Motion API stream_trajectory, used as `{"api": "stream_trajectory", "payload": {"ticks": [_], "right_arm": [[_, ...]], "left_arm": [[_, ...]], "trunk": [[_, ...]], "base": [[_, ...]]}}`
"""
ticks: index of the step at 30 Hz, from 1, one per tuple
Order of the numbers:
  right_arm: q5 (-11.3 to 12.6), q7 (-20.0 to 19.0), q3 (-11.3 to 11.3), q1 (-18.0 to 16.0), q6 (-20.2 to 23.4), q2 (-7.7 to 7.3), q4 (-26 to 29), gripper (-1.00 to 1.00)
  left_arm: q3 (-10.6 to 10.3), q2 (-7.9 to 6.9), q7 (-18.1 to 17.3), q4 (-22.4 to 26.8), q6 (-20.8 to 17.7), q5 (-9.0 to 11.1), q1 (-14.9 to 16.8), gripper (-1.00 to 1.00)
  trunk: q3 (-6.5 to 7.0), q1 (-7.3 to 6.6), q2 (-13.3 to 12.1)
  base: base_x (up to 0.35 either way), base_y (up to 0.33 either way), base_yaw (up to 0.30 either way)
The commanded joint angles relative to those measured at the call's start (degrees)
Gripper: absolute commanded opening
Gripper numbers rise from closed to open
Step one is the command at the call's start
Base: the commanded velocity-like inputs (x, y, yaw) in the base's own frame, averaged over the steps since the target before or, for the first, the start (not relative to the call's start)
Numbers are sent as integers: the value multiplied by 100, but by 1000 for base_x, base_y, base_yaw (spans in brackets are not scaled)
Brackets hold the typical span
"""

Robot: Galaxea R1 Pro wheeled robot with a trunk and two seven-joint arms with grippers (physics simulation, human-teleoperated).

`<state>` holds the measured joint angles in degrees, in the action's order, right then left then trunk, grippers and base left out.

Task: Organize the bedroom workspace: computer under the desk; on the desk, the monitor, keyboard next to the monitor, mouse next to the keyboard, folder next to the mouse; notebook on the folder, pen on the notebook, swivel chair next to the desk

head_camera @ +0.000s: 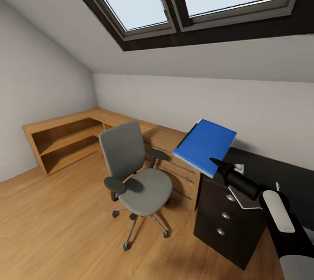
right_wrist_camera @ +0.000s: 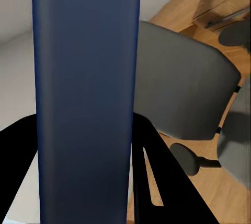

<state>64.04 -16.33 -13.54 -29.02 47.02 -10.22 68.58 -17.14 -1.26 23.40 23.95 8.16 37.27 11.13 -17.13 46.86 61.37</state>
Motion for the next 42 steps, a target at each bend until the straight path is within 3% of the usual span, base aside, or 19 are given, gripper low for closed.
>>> {"api": "stream_trajectory", "payload": {"ticks": [1, 42], "right_arm": [[-14, -28, -13, -7, 20, 2, -11, -100], [-15, -20, -76, -7, -224, -6, -360, -100]], "left_arm": [[-51, -6, 33, 5, 28, 61, 3, 100], [-62, 3, 33, 5, 28, 61, 3, 100]], "trunk": [[-3, 0, 5], [178, 0, 5]], "base": [[0, 0, -270], [0, 0, -270]]}}
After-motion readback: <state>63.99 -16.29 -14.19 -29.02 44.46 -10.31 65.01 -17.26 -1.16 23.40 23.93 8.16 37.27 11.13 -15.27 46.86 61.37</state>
